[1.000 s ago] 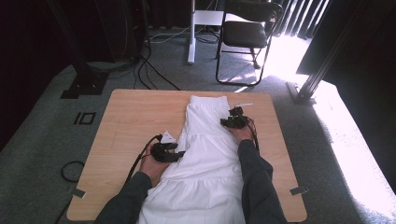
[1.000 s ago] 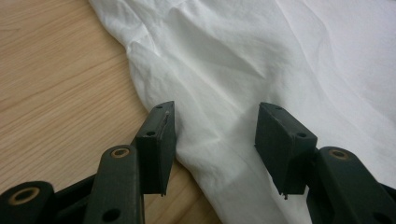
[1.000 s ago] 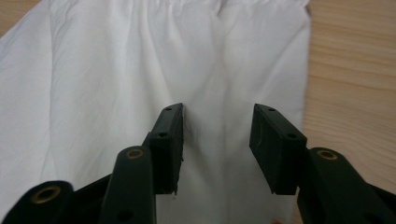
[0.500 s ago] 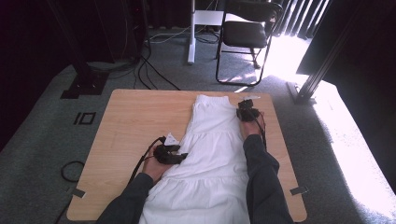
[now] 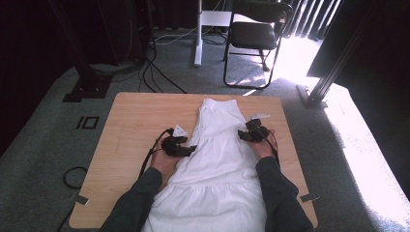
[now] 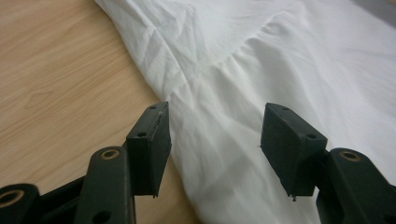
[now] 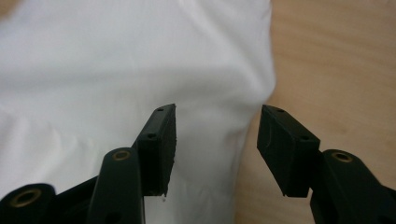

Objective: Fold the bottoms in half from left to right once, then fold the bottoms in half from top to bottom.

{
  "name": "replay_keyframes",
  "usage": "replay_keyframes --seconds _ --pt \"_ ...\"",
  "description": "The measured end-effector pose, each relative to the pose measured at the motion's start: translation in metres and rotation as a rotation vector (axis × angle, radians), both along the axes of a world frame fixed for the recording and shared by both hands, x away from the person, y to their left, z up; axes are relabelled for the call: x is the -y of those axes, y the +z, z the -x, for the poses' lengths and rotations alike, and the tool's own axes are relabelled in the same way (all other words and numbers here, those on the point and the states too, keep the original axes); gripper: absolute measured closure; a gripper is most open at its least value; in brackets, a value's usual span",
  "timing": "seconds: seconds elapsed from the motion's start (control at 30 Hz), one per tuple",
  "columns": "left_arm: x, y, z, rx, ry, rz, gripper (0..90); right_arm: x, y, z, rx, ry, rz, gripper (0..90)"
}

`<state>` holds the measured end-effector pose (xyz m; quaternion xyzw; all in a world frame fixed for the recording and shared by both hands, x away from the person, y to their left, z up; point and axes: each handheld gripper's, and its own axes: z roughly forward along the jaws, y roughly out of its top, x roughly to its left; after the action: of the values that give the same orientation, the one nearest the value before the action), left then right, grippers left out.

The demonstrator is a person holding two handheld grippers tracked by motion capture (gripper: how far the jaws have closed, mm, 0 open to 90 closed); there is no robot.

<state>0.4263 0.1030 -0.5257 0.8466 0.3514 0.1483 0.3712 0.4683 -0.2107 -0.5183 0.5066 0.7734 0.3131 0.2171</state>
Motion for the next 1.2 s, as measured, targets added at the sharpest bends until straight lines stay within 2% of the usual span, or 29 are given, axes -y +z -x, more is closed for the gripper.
replay_keyframes --seconds 0.03,0.1,0.17,0.23,0.33,0.43,0.5,0.57,0.7,0.77,0.8,0.83,0.87,1.0,1.03,1.1,1.13,1.2 --pt "0.005 -0.004 -0.004 -0.01 0.006 -0.012 43.1 -0.001 -0.008 0.001 -0.018 -0.009 0.015 46.4" --pt "0.012 -0.013 -0.01 -0.028 0.013 -0.042 43.1 -0.001 -0.02 0.0 -0.048 -0.028 0.013 47.5" --pt "0.014 -0.019 -0.013 -0.049 0.014 -0.037 44.1 -0.001 -0.025 0.0 -0.055 -0.044 -0.013 51.5" --pt "0.013 -0.021 -0.014 -0.047 0.015 -0.031 47.9 -0.002 -0.027 0.002 -0.049 -0.049 -0.033 58.4" --pt "0.009 -0.019 -0.013 -0.048 0.01 -0.039 63.8 -0.005 -0.027 0.006 -0.036 -0.041 -0.021 67.1" --pt "0.001 -0.02 -0.01 -0.067 -0.009 -0.014 76.5 -0.005 -0.03 0.012 -0.035 -0.057 -0.072 69.7" --pt "-0.004 -0.02 -0.007 -0.079 -0.018 -0.006 80.2 -0.005 -0.03 0.014 -0.038 -0.061 -0.086 69.9" --pt "-0.017 -0.019 0.004 -0.093 -0.02 -0.003 80.4 -0.01 -0.031 0.026 -0.027 -0.043 -0.079 70.0" --pt "-0.03 -0.021 0.028 -0.09 -0.028 0.007 80.6 -0.017 -0.032 0.05 -0.034 0.006 -0.078 69.6" --pt "-0.031 -0.02 0.038 -0.08 -0.04 -0.013 80.4 -0.02 -0.032 0.061 -0.035 0.019 -0.08 69.6" --pt "-0.031 -0.02 0.038 -0.08 -0.04 -0.013 80.4 -0.02 -0.032 0.061 -0.035 0.019 -0.08 69.6" --pt "-0.032 -0.02 0.048 -0.074 -0.045 -0.021 80.4 -0.021 -0.032 0.065 -0.033 0.023 -0.08 69.6" --pt "-0.032 -0.021 0.054 -0.071 -0.048 -0.02 80.5 -0.022 -0.033 0.075 -0.029 0.036 -0.085 69.7" --pt "-0.033 -0.021 0.073 -0.062 -0.057 -0.024 80.9 -0.023 -0.034 0.094 -0.022 0.049 -0.091 69.7" --pt "-0.031 -0.021 0.083 -0.058 -0.075 -0.034 81.1 -0.023 -0.034 0.097 -0.021 0.051 -0.092 69.7" --pt "-0.032 -0.021 0.092 -0.071 -0.089 -0.026 81.0 -0.022 -0.035 0.11 -0.026 0.061 -0.098 69.3" --pt "-0.033 -0.021 0.094 -0.075 -0.095 -0.027 78.8 -0.021 -0.034 0.113 -0.031 0.068 -0.102 66.2" --pt "-0.033 -0.018 0.095 -0.061 -0.083 -0.023 64.3 -0.019 -0.034 0.116 -0.046 0.088 -0.114 58.4"
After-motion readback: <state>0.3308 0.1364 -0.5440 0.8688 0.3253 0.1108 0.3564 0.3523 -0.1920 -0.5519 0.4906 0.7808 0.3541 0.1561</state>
